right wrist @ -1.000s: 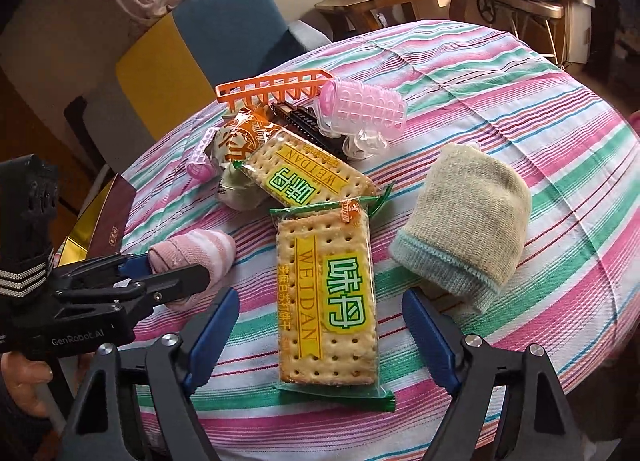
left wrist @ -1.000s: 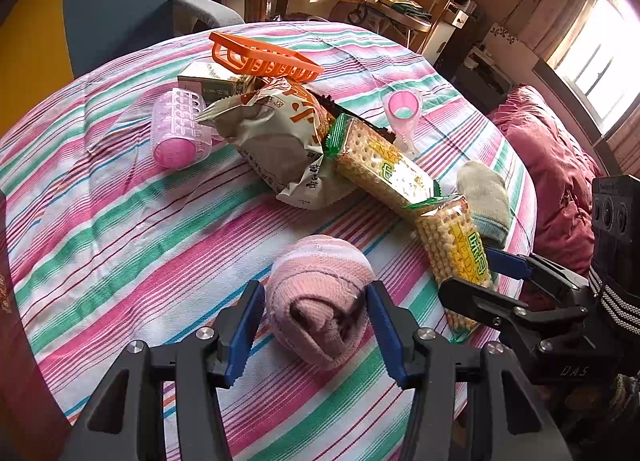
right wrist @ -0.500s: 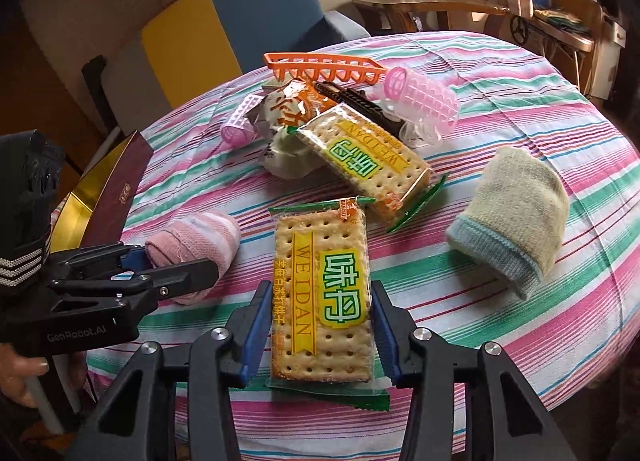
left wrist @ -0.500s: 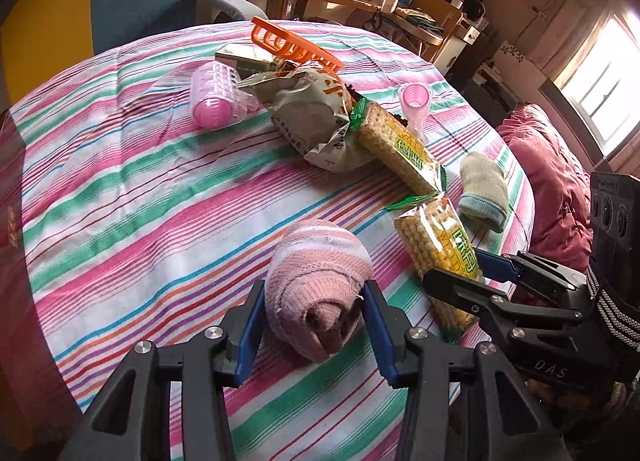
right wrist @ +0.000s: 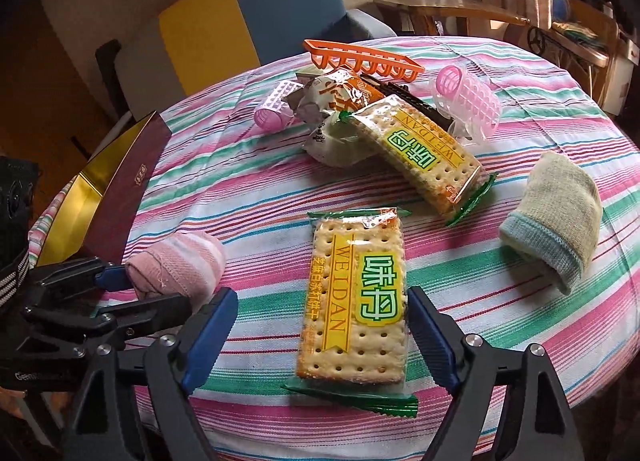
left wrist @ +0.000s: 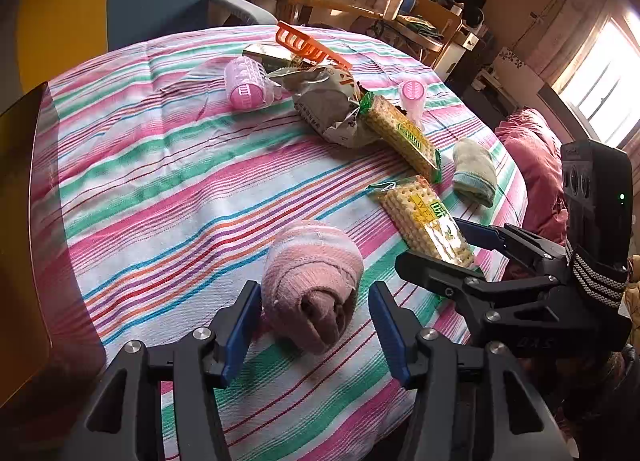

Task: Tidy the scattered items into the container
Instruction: 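Close left gripper on pink rolled sock while right gripper grasps WEIDAN cracker pack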

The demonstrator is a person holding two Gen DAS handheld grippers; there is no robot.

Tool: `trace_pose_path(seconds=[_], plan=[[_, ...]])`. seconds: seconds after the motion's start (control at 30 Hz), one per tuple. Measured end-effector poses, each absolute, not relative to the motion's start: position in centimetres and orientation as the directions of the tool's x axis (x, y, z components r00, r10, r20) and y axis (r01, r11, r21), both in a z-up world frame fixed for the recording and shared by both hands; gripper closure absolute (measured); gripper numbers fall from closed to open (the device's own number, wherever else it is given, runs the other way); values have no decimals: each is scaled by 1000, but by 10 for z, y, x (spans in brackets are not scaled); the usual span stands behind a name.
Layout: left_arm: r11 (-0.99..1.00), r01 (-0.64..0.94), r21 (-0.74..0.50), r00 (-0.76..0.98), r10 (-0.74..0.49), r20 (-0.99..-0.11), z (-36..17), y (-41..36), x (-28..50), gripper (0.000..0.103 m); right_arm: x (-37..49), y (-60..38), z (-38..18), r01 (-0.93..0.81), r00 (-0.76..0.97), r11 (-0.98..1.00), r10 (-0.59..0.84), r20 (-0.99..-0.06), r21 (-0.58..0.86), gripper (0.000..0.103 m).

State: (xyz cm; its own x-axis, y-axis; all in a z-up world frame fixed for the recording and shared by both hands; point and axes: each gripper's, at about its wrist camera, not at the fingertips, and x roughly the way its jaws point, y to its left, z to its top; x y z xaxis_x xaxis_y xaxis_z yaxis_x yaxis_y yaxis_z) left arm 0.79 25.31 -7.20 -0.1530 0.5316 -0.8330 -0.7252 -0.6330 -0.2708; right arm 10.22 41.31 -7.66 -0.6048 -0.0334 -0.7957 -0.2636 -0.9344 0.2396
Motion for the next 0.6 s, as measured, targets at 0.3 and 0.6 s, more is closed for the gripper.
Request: trace_pose_path(seconds=[0.3,0.6], plan=[[-644,-701,-307,-135,542,-829,-79,258,-4,45,110,419,-77,-290,-615,-927,-12,-788,240,17],[-660,-682,-314,-145,544,-827,-86,262,-7,42,107,413,-78,-268,-589,-945,5,-808,188,20]])
